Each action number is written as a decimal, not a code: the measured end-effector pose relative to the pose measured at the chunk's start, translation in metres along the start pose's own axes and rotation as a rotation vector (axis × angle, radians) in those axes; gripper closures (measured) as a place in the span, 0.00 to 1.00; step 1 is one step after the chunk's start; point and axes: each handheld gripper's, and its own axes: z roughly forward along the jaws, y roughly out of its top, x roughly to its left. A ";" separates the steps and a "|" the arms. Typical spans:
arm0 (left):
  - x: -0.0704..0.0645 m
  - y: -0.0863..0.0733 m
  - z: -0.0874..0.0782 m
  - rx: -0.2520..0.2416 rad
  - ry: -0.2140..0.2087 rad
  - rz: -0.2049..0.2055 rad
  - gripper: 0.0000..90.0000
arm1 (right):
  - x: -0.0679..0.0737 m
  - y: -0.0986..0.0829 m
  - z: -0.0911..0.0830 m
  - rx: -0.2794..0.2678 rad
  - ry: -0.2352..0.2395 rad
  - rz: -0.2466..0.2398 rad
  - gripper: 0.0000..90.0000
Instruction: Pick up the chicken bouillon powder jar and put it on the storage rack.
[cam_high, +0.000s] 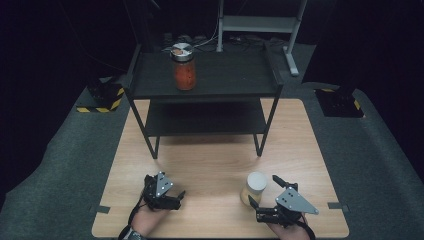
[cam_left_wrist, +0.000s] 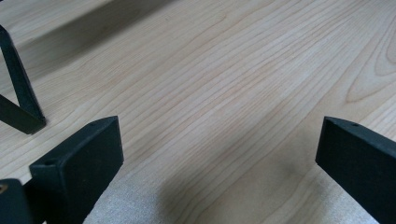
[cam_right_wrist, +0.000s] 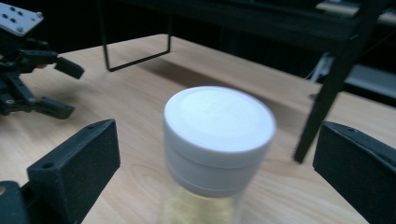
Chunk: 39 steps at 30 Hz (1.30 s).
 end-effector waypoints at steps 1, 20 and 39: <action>0.000 0.000 0.000 0.001 -0.002 0.001 0.01 | -0.001 -0.001 0.001 -0.003 0.005 0.011 0.01; 0.000 0.000 0.000 0.001 -0.005 0.002 0.01 | -0.005 -0.014 0.017 -0.019 0.011 0.105 0.33; 0.002 0.000 0.000 0.002 -0.014 -0.002 0.01 | -0.005 -0.012 0.018 -0.012 0.007 0.099 0.37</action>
